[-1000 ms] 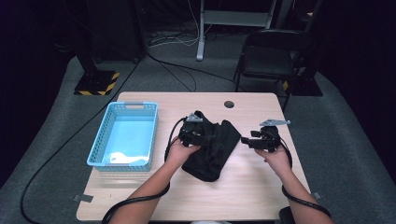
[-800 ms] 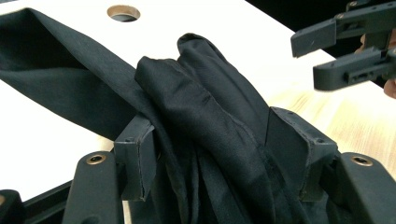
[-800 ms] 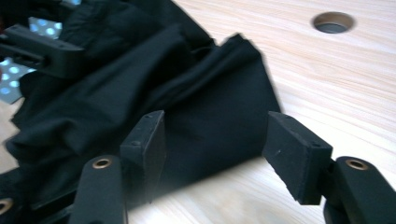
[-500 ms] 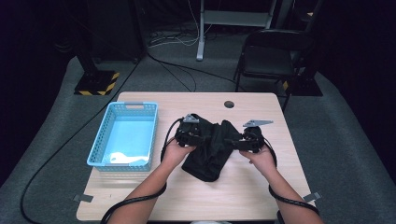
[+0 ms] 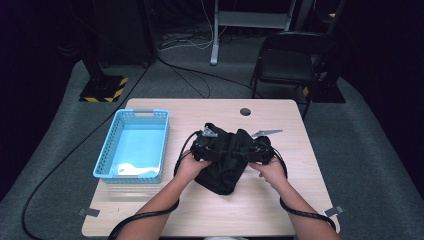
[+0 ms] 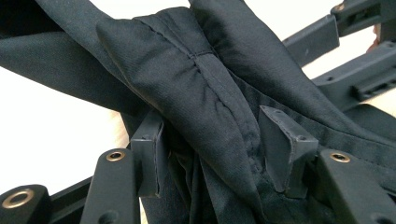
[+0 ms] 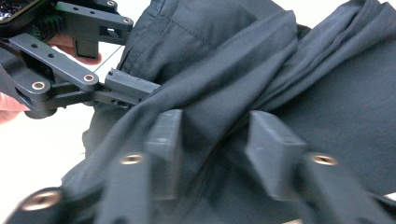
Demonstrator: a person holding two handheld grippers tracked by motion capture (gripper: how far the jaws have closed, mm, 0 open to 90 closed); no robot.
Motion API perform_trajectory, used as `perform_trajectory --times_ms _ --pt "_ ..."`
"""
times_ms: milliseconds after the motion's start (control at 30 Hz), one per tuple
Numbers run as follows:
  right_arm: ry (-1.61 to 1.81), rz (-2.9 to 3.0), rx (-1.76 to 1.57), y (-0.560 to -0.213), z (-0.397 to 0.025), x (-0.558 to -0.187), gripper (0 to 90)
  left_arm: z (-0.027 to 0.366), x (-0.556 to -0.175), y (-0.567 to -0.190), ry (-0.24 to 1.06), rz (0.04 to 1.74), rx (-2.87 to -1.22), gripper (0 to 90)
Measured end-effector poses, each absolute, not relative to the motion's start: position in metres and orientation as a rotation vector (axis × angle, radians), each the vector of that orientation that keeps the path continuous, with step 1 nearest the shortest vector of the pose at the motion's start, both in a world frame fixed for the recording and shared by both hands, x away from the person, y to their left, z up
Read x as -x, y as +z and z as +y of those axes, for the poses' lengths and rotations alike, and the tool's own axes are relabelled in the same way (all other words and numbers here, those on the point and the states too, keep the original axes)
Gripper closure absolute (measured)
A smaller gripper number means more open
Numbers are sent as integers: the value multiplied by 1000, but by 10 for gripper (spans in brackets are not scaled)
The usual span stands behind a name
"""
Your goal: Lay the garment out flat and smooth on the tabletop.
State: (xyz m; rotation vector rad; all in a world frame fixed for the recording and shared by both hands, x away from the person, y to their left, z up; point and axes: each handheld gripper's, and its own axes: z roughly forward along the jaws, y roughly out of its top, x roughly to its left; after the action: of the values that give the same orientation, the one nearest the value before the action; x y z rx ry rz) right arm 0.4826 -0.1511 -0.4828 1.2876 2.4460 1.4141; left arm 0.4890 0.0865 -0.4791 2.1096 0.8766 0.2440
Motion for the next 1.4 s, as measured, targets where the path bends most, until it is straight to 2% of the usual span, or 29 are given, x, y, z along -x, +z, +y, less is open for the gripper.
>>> perform_trajectory --times_ms 133,200,533,1133,1400 --pt "1399 2457 -1265 -482 -152 -481 837 86 -489 -479 244 874 -2112 462" --pt "1403 2461 -1235 -481 -152 -480 889 86 -489 -479 247 872 -2112 463" --pt "1318 2483 -1145 -469 -169 -472 900 86 -489 -478 248 866 -2117 465" --pt "1081 2355 -1374 -478 -296 -448 900 74 -485 -480 213 825 -2151 508" --pt "887 2352 -1474 -498 -329 -436 900 62 -482 -484 191 791 -2185 513"
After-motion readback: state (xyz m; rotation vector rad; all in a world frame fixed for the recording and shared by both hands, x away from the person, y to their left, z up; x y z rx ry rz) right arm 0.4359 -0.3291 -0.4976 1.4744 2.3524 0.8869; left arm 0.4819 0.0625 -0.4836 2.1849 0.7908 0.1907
